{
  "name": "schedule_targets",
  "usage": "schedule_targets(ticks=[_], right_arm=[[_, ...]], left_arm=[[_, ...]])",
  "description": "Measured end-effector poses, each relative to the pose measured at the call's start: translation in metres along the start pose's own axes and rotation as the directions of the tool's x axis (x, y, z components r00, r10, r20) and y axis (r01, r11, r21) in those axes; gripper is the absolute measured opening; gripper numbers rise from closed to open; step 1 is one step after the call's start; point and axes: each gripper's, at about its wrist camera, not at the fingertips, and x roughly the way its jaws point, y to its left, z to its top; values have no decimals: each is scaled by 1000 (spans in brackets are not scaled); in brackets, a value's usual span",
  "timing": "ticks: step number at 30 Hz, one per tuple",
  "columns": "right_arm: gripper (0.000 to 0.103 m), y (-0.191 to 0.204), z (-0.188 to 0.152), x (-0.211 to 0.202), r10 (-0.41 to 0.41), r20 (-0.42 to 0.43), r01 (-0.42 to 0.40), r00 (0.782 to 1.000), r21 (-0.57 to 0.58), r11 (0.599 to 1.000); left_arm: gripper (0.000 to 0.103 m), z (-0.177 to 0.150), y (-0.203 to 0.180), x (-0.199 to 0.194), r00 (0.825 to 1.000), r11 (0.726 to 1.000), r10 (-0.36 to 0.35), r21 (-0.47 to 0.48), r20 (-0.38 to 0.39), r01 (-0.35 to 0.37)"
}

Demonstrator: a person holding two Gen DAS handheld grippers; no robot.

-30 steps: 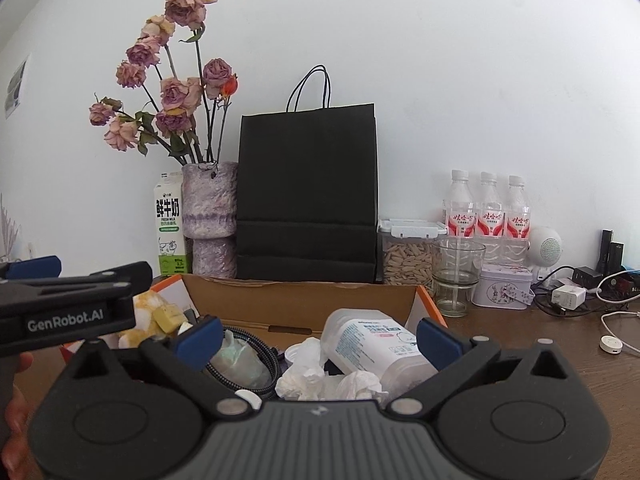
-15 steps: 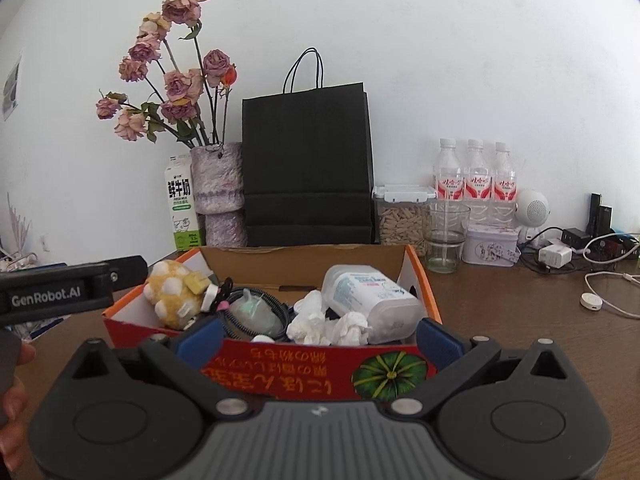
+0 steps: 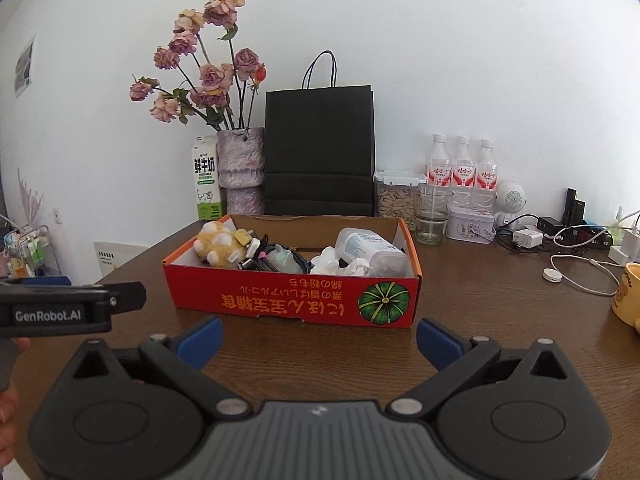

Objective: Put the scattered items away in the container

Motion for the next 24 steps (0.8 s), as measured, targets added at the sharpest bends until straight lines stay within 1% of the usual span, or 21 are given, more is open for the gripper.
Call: schedule_targets(ticks=[6,9,16,24], right_arm=[[103,10,-14,-19,25,-55,-25,998,8,1000],[103,13,-18,-25,28,-70,-27,997,13,1000],[103,15,-19,-36,21,-67,-20,998,15,1000],[103,14,-20,-35,25,-75,-23,997,17,1000]], left_arm=[[103,-16,9,-18,998,1000,-1,-12,-58,1],[103,-22,10,-24,997,1000,-6,-9,-77,5],[103,-27,8,-34,997,1000,9,14,-80,-8],[103,-28,6,-33,996,1000,24,15,-81,-23]])
